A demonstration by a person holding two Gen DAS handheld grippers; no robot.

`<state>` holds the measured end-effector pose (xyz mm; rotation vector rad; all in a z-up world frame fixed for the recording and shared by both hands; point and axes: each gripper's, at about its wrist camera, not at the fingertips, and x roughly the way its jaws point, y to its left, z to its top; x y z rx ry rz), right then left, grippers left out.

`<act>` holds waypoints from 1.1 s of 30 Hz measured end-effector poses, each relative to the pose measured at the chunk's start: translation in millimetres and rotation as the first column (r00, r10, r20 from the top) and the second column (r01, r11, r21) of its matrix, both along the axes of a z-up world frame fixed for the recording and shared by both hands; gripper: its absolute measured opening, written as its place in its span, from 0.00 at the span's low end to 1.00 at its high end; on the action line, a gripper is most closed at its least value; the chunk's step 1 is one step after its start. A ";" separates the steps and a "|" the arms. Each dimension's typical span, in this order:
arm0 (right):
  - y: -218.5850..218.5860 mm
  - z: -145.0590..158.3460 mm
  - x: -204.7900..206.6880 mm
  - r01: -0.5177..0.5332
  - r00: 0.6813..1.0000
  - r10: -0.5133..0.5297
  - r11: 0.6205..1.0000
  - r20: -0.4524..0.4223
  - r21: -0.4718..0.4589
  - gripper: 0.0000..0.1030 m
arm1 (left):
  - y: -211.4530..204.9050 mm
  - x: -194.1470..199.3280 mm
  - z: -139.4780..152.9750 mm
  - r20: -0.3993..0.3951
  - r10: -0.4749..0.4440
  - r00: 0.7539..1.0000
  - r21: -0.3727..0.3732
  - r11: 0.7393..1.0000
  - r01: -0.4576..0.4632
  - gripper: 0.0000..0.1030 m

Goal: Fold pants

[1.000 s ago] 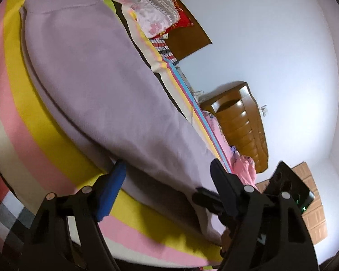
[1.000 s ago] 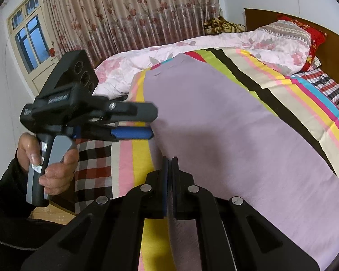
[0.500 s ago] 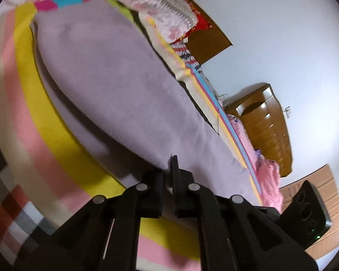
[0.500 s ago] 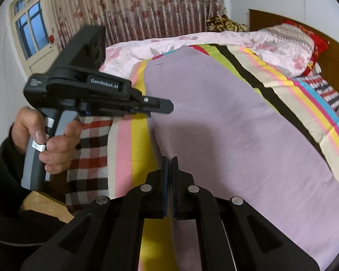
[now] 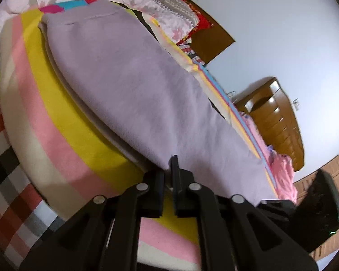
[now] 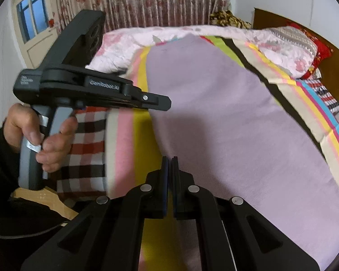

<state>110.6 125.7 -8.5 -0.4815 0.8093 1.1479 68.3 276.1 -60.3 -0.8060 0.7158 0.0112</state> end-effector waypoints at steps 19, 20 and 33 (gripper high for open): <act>-4.9 8.6 13.6 0.115 0.985 -0.118 0.993 -0.128 -0.028 0.53 | 28.1 31.0 -6.0 -0.109 0.121 0.987 0.181 0.978 -0.100 0.95; -11.0 15.7 11.9 0.126 0.986 -0.127 0.992 -0.106 -0.020 0.54 | 31.5 30.6 -3.5 -0.122 0.147 0.982 0.198 0.973 -0.121 0.95; -179.4 40.8 36.2 0.572 0.820 -0.569 0.817 -0.067 0.071 0.70 | -56.4 23.9 28.7 -0.057 -0.097 0.994 0.371 0.922 0.111 0.98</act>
